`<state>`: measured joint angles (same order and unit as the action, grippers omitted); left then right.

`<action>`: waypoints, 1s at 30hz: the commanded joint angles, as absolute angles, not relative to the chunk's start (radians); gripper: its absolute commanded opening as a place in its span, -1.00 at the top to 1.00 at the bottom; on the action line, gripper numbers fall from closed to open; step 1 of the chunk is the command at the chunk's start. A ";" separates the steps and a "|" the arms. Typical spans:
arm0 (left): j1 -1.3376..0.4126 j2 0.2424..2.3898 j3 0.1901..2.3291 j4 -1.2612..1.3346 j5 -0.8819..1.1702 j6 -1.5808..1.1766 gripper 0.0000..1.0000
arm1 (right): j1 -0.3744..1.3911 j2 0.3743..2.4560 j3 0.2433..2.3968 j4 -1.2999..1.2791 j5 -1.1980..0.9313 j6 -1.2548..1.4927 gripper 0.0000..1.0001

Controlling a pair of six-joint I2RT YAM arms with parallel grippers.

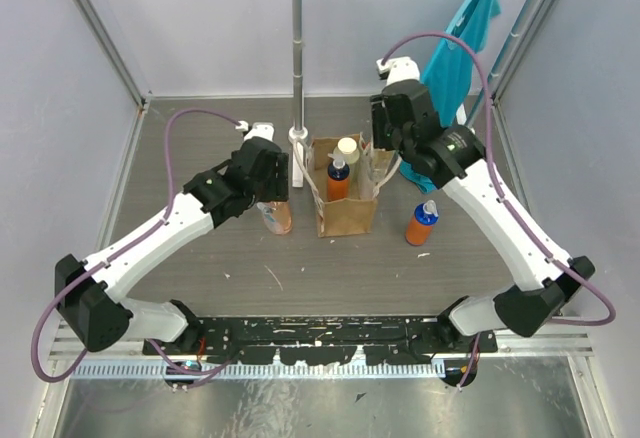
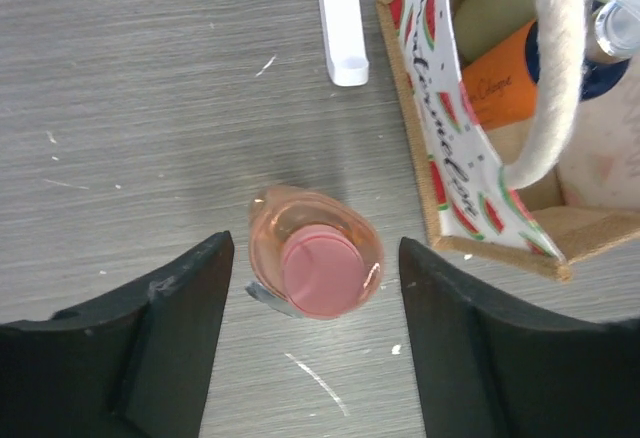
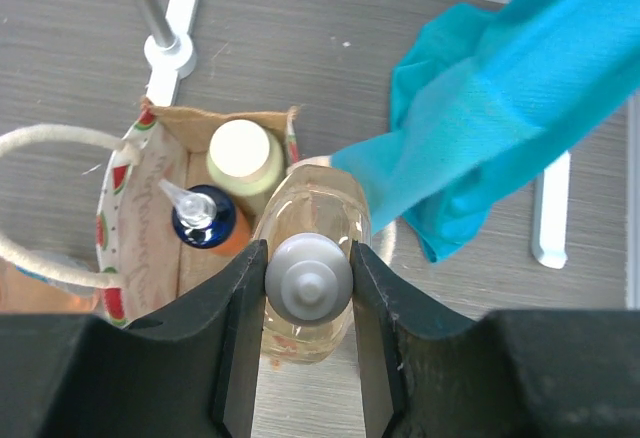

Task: Take the personal care products out of the canvas bag

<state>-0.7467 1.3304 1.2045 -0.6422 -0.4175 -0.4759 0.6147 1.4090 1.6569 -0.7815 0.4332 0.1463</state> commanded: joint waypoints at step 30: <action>-0.780 1.684 1.883 -0.641 -0.073 -0.314 -0.79 | 0.348 1.154 1.191 -0.473 0.407 0.106 0.64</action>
<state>-0.7635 1.6127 1.8256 -0.6579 -0.1383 -0.3462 0.3614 1.2175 1.1969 -0.6876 0.4061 0.1070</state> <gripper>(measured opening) 0.901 0.413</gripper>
